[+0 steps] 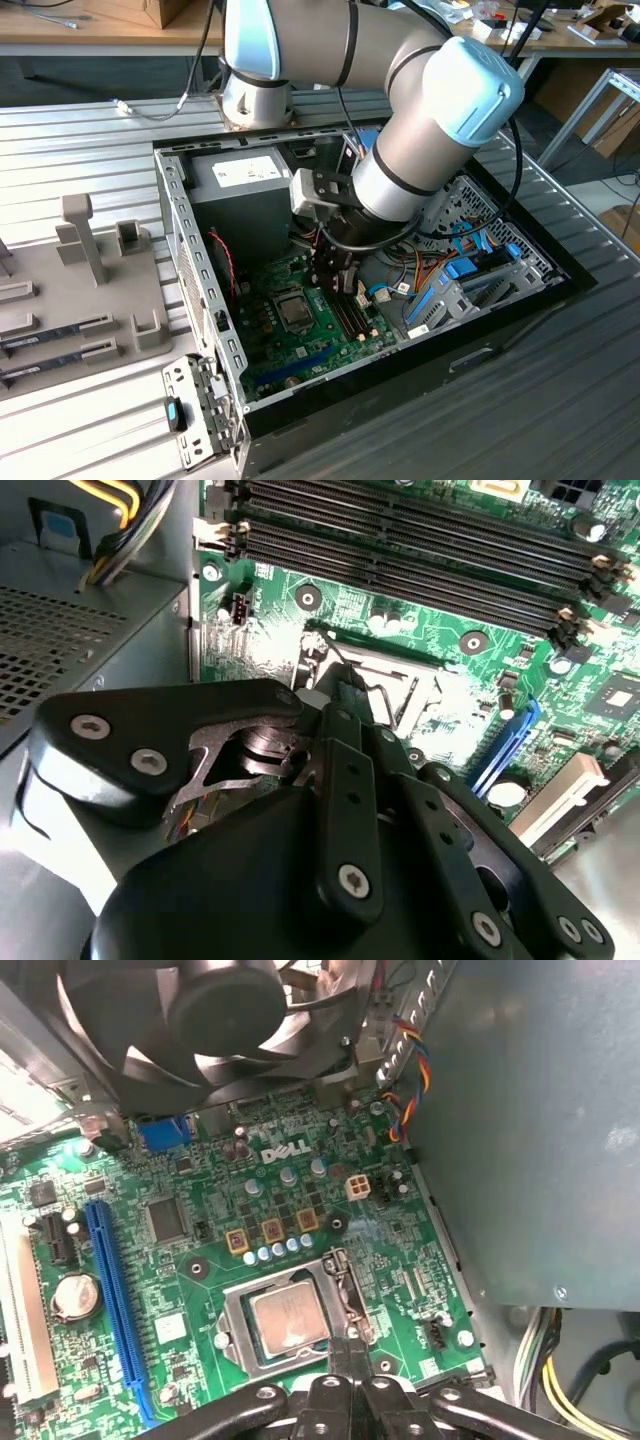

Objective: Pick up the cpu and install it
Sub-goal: 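Install the first cpu locking lever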

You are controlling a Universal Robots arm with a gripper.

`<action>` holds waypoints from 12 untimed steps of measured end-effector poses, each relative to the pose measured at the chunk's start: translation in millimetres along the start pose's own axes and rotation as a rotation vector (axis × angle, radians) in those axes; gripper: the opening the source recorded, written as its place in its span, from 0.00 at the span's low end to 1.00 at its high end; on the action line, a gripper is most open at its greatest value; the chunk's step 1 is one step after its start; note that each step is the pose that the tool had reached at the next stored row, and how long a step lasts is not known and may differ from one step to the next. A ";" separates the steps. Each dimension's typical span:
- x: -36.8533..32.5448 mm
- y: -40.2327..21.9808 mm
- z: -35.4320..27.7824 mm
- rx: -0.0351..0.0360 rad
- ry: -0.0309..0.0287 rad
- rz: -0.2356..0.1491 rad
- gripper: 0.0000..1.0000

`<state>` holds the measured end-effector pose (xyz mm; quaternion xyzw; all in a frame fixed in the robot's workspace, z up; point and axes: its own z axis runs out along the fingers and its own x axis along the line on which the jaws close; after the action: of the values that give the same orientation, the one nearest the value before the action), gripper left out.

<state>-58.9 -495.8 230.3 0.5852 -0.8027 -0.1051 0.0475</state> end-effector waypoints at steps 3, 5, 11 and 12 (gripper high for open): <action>0.2 -0.2 0.7 0.0112 0.0332 0.007 0.11; 0.2 -0.3 1.0 0.0173 0.0517 0.011 0.11; 0.2 -0.6 2.3 0.0357 0.1068 0.023 0.11; 0.3 -0.7 2.5 0.0373 0.1114 0.024 0.11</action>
<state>-58.9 -495.9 227.7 0.5813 -0.8075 -0.0568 0.0824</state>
